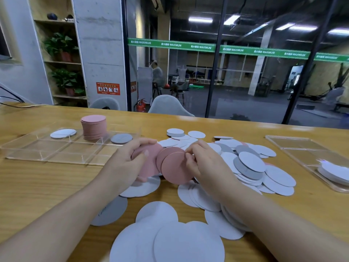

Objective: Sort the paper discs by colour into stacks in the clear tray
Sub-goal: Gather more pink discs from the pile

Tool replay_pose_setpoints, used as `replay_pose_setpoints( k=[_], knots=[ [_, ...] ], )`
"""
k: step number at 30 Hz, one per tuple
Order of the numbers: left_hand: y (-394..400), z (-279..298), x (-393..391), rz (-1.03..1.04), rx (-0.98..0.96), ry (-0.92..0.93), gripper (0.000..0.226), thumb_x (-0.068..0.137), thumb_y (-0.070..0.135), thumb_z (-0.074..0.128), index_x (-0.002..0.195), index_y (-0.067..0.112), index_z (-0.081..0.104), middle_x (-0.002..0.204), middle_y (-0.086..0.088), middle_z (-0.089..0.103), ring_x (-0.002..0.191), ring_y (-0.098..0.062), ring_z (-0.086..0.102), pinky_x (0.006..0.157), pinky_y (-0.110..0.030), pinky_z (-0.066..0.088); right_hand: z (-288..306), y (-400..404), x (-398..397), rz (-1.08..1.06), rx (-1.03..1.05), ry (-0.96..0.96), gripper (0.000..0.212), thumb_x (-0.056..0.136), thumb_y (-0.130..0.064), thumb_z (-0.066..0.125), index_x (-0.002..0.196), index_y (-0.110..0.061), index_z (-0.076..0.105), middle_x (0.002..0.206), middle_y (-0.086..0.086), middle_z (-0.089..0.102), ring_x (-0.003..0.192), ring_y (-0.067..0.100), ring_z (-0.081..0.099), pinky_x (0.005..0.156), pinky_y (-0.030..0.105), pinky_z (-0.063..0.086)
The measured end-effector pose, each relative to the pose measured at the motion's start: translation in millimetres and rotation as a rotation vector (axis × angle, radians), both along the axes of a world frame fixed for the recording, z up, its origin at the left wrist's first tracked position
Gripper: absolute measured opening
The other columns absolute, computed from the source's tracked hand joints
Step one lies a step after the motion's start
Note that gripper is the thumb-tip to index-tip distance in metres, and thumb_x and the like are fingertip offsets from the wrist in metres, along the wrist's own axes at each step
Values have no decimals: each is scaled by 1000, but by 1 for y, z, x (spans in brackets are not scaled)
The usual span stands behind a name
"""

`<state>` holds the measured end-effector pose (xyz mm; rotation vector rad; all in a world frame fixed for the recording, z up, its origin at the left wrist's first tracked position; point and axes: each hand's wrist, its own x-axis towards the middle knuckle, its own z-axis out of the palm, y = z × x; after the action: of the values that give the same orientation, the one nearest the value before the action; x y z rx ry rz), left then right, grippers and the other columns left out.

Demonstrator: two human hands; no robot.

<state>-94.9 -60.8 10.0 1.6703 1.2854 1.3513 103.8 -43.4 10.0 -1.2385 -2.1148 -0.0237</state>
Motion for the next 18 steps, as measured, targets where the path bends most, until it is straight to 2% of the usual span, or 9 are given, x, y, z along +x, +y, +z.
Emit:
replay_pose_setpoints(
  k=[3, 6, 9, 12, 15, 18],
  knots=[
    [-2, -1, 1, -49, -9, 0, 18, 90, 31, 56, 102, 44, 60, 113, 18, 54, 90, -15, 62, 56, -34, 59, -5, -2, -5, -61, 70, -99, 27, 99, -21, 36, 106, -6, 58, 106, 6, 56, 101, 21, 50, 76, 25, 32],
    [-3, -5, 2, -84, 3, 87, 37, 72, 45, 73, 105, 48, 56, 113, 21, 53, 95, -10, 59, 58, -29, 58, -2, -7, -9, -121, 8, -229, 27, 103, -22, 28, 120, -14, 47, 109, 4, 53, 106, 19, 43, 75, 31, 33],
    [0, -8, 2, -63, 65, 225, 46, 73, 33, 79, 107, 49, 53, 109, 31, 53, 102, -4, 55, 71, -34, 58, 2, -9, -11, -99, -36, -258, 27, 103, -26, 25, 122, -16, 43, 106, 4, 51, 105, 18, 41, 76, 34, 36],
    [1, -9, 4, -30, 120, 299, 50, 74, 22, 78, 104, 51, 51, 104, 43, 50, 104, 9, 48, 84, -28, 48, 4, -10, -10, -46, -82, -235, 31, 102, -32, 28, 123, -16, 45, 107, 3, 53, 105, 16, 39, 82, 33, 36],
    [2, -12, 5, -8, 143, 336, 50, 73, 19, 78, 100, 51, 52, 106, 29, 57, 107, 6, 48, 87, -21, 40, 6, -11, -9, 31, -108, -200, 30, 100, -33, 37, 122, -15, 48, 113, 1, 56, 107, 16, 41, 84, 29, 33],
    [3, -13, 4, -23, 151, 369, 47, 73, 14, 76, 98, 49, 55, 105, 22, 59, 104, 2, 52, 86, -21, 42, 4, -12, -9, 128, -32, -124, 31, 97, -33, 45, 115, -11, 56, 106, 4, 62, 100, 21, 47, 80, 29, 35]
  ],
)
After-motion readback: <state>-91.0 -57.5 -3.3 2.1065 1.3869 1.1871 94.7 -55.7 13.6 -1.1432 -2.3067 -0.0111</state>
